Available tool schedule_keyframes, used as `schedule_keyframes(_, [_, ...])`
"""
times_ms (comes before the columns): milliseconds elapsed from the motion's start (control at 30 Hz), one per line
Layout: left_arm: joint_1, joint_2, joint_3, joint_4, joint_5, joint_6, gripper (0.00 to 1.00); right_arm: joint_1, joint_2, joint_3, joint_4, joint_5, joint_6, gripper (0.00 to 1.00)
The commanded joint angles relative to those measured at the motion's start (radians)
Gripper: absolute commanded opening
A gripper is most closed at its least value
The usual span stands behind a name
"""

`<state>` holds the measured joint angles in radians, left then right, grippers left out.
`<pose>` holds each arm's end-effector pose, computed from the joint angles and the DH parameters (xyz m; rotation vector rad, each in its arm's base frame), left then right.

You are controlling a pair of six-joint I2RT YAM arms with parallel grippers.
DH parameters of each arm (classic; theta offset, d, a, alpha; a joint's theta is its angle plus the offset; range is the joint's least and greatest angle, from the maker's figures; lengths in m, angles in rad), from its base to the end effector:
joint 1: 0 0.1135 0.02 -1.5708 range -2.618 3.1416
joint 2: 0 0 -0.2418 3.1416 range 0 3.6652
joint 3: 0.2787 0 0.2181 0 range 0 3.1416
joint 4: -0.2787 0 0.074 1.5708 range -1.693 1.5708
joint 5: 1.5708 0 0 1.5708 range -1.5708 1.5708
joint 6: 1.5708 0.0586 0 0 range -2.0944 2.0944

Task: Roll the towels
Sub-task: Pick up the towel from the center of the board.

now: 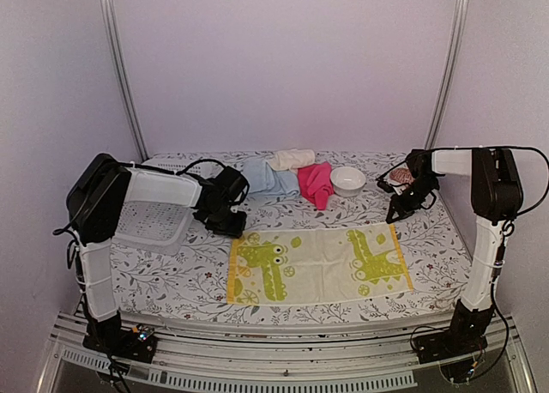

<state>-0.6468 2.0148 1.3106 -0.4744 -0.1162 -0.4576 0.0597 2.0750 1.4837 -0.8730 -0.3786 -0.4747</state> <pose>0.3018 -0.2194 0.1197 0.2276 2.7345 -0.1501 0.3561 0.0430 0.1304 -0.7987 2.8050 0.5147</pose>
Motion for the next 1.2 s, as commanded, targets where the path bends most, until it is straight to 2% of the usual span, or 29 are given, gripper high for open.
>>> schedule_keyframes(0, [0.015, 0.025, 0.010, -0.022, -0.030, -0.008, 0.32, 0.003, 0.006, 0.017, 0.002, -0.025, -0.005, 0.04])
schedule_keyframes(367, [0.019, 0.032, -0.014, 0.051, 0.018, 0.007, 0.37, 0.003, 0.024, 0.020, 0.001, -0.025, -0.008, 0.04])
schedule_keyframes(533, [0.021, 0.031, -0.027, 0.076, 0.025, 0.022, 0.26, 0.003, 0.028, 0.019, 0.001, -0.027, -0.011, 0.04])
schedule_keyframes(667, [0.023, 0.010, -0.050, 0.112, 0.031, 0.031, 0.06, 0.003, 0.031, 0.020, 0.005, -0.019, -0.012, 0.03])
schedule_keyframes(733, [0.022, -0.002, -0.053, 0.119, 0.023, 0.024, 0.00, 0.001, 0.026, 0.022, 0.012, -0.005, -0.012, 0.03])
schedule_keyframes(933, [0.018, -0.117, -0.088, 0.200, 0.041, 0.053, 0.00, -0.041, -0.030, 0.058, 0.022, 0.003, -0.031, 0.03])
schedule_keyframes(1167, [0.019, -0.215, -0.102, 0.259, -0.004, 0.089, 0.00, -0.076, -0.089, 0.177, -0.026, -0.011, -0.069, 0.03])
